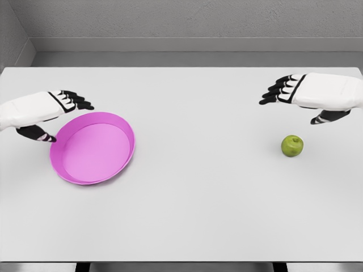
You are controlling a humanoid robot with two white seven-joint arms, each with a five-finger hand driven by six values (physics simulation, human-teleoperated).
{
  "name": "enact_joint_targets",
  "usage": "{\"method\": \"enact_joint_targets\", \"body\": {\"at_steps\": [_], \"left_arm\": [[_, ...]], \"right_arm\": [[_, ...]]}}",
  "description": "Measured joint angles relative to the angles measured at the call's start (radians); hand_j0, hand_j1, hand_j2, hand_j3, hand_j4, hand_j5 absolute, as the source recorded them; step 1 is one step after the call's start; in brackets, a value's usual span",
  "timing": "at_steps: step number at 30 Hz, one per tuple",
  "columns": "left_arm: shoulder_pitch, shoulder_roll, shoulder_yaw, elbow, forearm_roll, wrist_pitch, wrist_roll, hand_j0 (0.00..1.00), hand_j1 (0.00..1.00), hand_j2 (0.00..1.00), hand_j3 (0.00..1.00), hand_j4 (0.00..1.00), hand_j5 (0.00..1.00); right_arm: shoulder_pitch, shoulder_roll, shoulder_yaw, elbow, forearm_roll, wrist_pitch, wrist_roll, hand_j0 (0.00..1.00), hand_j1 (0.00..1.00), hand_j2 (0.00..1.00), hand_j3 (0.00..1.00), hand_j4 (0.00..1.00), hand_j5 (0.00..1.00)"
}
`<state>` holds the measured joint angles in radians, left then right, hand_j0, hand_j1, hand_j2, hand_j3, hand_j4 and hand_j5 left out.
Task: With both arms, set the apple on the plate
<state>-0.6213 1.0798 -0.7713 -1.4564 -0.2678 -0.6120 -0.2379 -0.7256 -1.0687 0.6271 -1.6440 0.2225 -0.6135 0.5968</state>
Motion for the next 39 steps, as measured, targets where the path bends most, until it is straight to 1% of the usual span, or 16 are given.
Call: {"method": "enact_joint_targets", "body": {"at_steps": [5,8,11,13,17,19,20,23,26,28,30,32,34,39], "left_arm": [[-0.003,-0.002,0.000,-0.001,-0.003,0.000,-0.017,1.00,1.00,1.00,1.00,1.00,1.00],[-0.005,-0.003,-0.001,-0.001,-0.003,0.000,-0.020,1.00,1.00,1.00,1.00,1.00,1.00],[-0.006,-0.010,-0.001,0.000,-0.006,0.000,-0.024,1.00,1.00,1.00,1.00,1.00,1.00],[-0.006,-0.015,-0.001,0.000,-0.007,0.000,-0.025,1.00,1.00,1.00,1.00,1.00,1.00],[-0.008,-0.018,-0.001,0.000,-0.008,0.000,-0.026,1.00,1.00,1.00,1.00,1.00,1.00],[-0.008,-0.019,-0.001,0.000,-0.008,0.000,-0.026,1.00,1.00,1.00,1.00,1.00,1.00],[-0.008,-0.019,-0.001,0.000,-0.008,0.000,-0.026,1.00,1.00,1.00,1.00,1.00,1.00],[-0.008,-0.019,-0.001,-0.001,-0.008,0.000,-0.026,1.00,1.00,1.00,1.00,1.00,1.00],[-0.009,-0.019,-0.001,0.000,-0.008,0.000,-0.026,1.00,1.00,1.00,1.00,1.00,1.00],[-0.009,-0.019,-0.001,-0.001,-0.009,0.000,-0.027,1.00,1.00,1.00,1.00,1.00,1.00],[-0.009,-0.019,-0.001,0.000,-0.009,0.000,-0.027,1.00,1.00,1.00,1.00,1.00,1.00],[-0.009,-0.019,-0.001,-0.001,-0.009,0.000,-0.028,1.00,1.00,1.00,1.00,1.00,1.00],[-0.009,-0.019,-0.001,-0.001,-0.009,0.000,-0.028,1.00,1.00,1.00,1.00,1.00,1.00],[-0.009,-0.019,-0.001,-0.001,-0.010,0.000,-0.028,1.00,1.00,1.00,1.00,1.00,1.00]], "right_arm": [[-0.008,0.001,-0.001,-0.008,0.001,0.000,0.000,1.00,1.00,1.00,1.00,1.00,1.00],[0.000,-0.003,-0.002,-0.010,-0.005,0.000,0.000,1.00,1.00,1.00,1.00,1.00,1.00],[0.021,-0.021,-0.005,0.029,-0.063,0.000,-0.011,1.00,1.00,1.00,1.00,1.00,1.00],[0.034,-0.063,-0.008,0.050,-0.091,0.000,-0.015,1.00,1.00,1.00,1.00,1.00,1.00],[0.106,-0.123,-0.003,0.074,-0.120,-0.001,0.003,1.00,1.00,1.00,1.00,1.00,1.00],[0.124,-0.136,0.005,0.101,-0.154,0.000,0.009,0.97,0.97,0.97,0.97,0.97,0.97],[0.124,-0.138,0.016,0.114,-0.170,0.000,0.010,1.00,1.00,1.00,1.00,1.00,1.00],[0.124,-0.141,0.051,0.143,-0.198,0.000,0.013,1.00,1.00,1.00,1.00,1.00,1.00],[0.118,-0.120,0.091,0.156,-0.257,0.000,0.014,1.00,1.00,1.00,1.00,1.00,1.00],[0.118,-0.071,0.104,0.164,-0.286,0.000,0.014,1.00,1.00,1.00,1.00,1.00,1.00],[0.112,-0.016,0.110,0.200,-0.301,0.000,0.014,1.00,1.00,1.00,1.00,1.00,1.00],[0.109,0.020,0.113,0.242,-0.307,0.000,0.014,1.00,1.00,1.00,1.00,1.00,1.00],[0.109,0.041,0.115,0.281,-0.310,0.000,0.014,1.00,1.00,1.00,1.00,1.00,1.00],[0.109,0.070,0.118,0.360,-0.301,0.000,0.014,1.00,1.00,1.00,1.00,1.00,1.00]]}}
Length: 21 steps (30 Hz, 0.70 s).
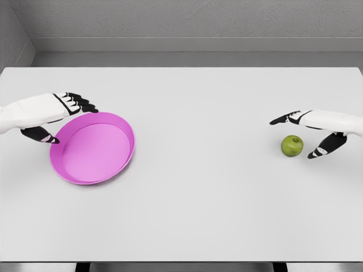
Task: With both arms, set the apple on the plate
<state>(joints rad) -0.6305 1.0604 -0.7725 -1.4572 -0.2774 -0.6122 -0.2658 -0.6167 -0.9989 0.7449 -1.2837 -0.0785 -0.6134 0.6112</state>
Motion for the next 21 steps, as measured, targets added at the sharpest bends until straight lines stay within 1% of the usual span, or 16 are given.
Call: {"method": "enact_joint_targets", "body": {"at_steps": [7,13,21], "left_arm": [[-0.002,0.000,0.000,0.000,0.000,0.000,0.000,1.00,1.00,1.00,1.00,1.00,1.00],[-0.003,-0.001,0.001,0.000,0.001,0.000,-0.029,1.00,1.00,1.00,1.00,1.00,1.00],[-0.003,-0.007,0.002,0.000,0.001,0.000,-0.038,1.00,1.00,1.00,1.00,1.00,1.00]], "right_arm": [[0.002,0.022,0.003,0.066,0.035,0.000,0.000,1.00,1.00,1.00,1.00,1.00,1.00],[0.000,0.041,0.007,0.080,0.054,0.000,0.000,1.00,1.00,1.00,1.00,1.00,1.00],[0.002,0.072,0.011,0.095,0.083,0.000,0.000,1.00,1.00,1.00,1.00,1.00,1.00]]}}
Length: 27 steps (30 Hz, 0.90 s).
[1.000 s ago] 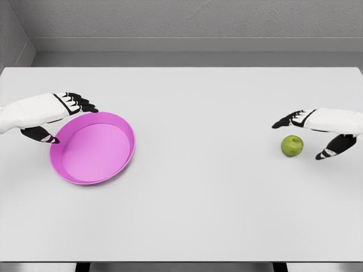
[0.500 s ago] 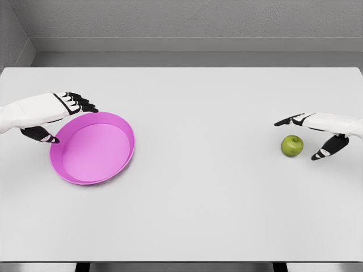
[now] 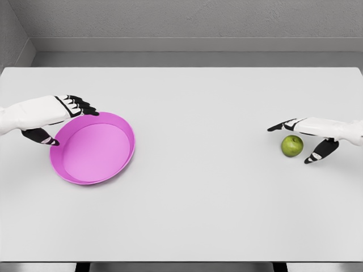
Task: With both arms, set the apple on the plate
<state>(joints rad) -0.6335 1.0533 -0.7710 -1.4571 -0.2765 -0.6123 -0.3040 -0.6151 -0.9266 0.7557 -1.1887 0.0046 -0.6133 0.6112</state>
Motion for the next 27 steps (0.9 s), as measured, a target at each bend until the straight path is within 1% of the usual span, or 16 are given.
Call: {"method": "enact_joint_targets", "body": {"at_steps": [9,12,15,16,19,20,21,25,27], "left_arm": [[0.000,-0.002,0.000,0.000,0.000,0.000,-0.001,1.00,1.00,1.00,1.00,1.00,1.00],[0.000,-0.002,0.000,0.000,-0.001,0.000,-0.002,1.00,1.00,1.00,1.00,1.00,1.00],[0.000,-0.002,0.000,0.001,-0.001,0.000,-0.002,1.00,1.00,1.00,1.00,1.00,1.00],[0.000,-0.002,0.000,0.001,-0.001,0.000,-0.002,1.00,1.00,1.00,1.00,1.00,1.00],[0.000,-0.002,0.000,0.001,-0.001,0.000,-0.002,1.00,1.00,1.00,1.00,1.00,1.00],[0.000,-0.002,0.001,0.001,-0.001,0.000,-0.002,1.00,1.00,1.00,1.00,1.00,1.00],[0.000,-0.002,0.001,0.001,-0.001,0.000,-0.002,1.00,1.00,1.00,1.00,1.00,1.00],[0.000,-0.002,0.001,0.001,-0.001,0.000,-0.002,1.00,1.00,1.00,1.00,1.00,1.00],[0.000,-0.002,0.001,0.001,-0.001,0.000,-0.002,1.00,1.00,1.00,1.00,1.00,1.00]], "right_arm": [[-0.008,0.007,-0.004,0.042,0.022,0.000,0.000,1.00,1.00,1.00,1.00,1.00,1.00],[-0.008,0.010,-0.005,0.046,0.025,0.000,0.000,0.92,0.92,0.92,0.92,0.92,0.92],[-0.008,0.012,-0.006,0.047,0.026,0.000,0.000,0.91,0.91,0.91,0.91,0.91,0.91],[-0.008,0.012,-0.006,0.047,0.026,0.000,0.000,0.87,0.87,0.87,0.87,0.87,0.87],[-0.008,0.013,-0.006,0.048,0.026,0.000,0.000,0.84,0.84,0.84,0.84,0.84,0.84],[-0.008,0.015,-0.005,0.048,0.026,0.000,0.000,0.78,0.78,0.78,0.78,0.78,0.78],[-0.009,0.017,-0.005,0.048,0.026,0.000,0.000,0.76,0.76,0.76,0.76,0.76,0.76],[-0.008,0.019,-0.005,0.048,0.025,0.000,0.000,0.68,0.68,0.68,0.68,0.68,0.68],[-0.009,0.020,-0.005,0.048,0.025,0.000,0.000,0.58,0.58,0.58,0.58,0.58,0.58]]}}
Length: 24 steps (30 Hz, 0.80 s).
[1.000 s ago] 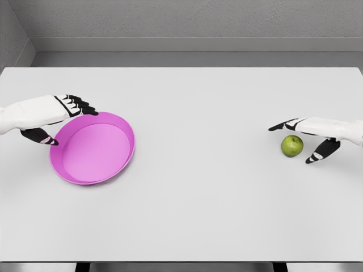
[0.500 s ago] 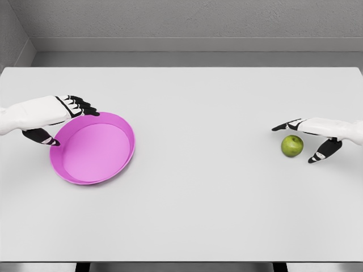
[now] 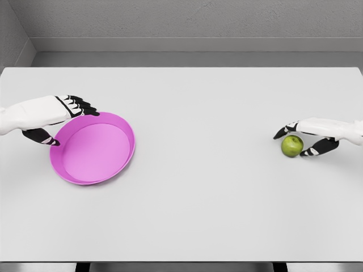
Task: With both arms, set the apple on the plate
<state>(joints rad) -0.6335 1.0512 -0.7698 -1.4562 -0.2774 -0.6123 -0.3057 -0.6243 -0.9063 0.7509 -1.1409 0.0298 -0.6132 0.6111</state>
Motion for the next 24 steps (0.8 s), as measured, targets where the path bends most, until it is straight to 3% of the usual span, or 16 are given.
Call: {"method": "enact_joint_targets", "body": {"at_steps": [7,12,15,20,24], "left_arm": [[0.000,-0.003,0.000,0.000,0.000,0.000,0.000,1.00,1.00,1.00,1.00,1.00,1.00],[0.000,-0.004,0.000,0.000,0.000,0.000,0.000,1.00,1.00,1.00,1.00,1.00,1.00],[0.000,-0.004,0.000,0.000,0.000,0.000,0.000,1.00,1.00,1.00,1.00,1.00,1.00],[0.000,-0.005,0.000,0.001,0.000,0.000,0.000,1.00,1.00,1.00,1.00,1.00,1.00],[0.000,-0.005,0.000,0.000,0.000,0.000,0.000,1.00,1.00,1.00,1.00,1.00,1.00]], "right_arm": [[0.002,0.001,-0.001,0.000,-0.003,0.001,0.000,0.50,0.50,0.50,0.50,0.50,0.50],[0.000,0.016,0.001,-0.009,-0.009,0.000,0.000,0.50,0.50,0.50,0.50,0.50,0.50],[-0.002,0.025,0.004,-0.075,-0.037,0.000,0.000,0.50,0.50,0.50,0.50,0.50,0.50],[-0.017,0.055,0.024,-0.253,-0.103,0.000,0.000,0.50,0.50,0.50,0.50,0.50,0.50],[-0.025,0.096,0.029,-0.303,-0.114,-0.001,0.000,0.51,0.51,0.51,0.51,0.51,0.51]]}}
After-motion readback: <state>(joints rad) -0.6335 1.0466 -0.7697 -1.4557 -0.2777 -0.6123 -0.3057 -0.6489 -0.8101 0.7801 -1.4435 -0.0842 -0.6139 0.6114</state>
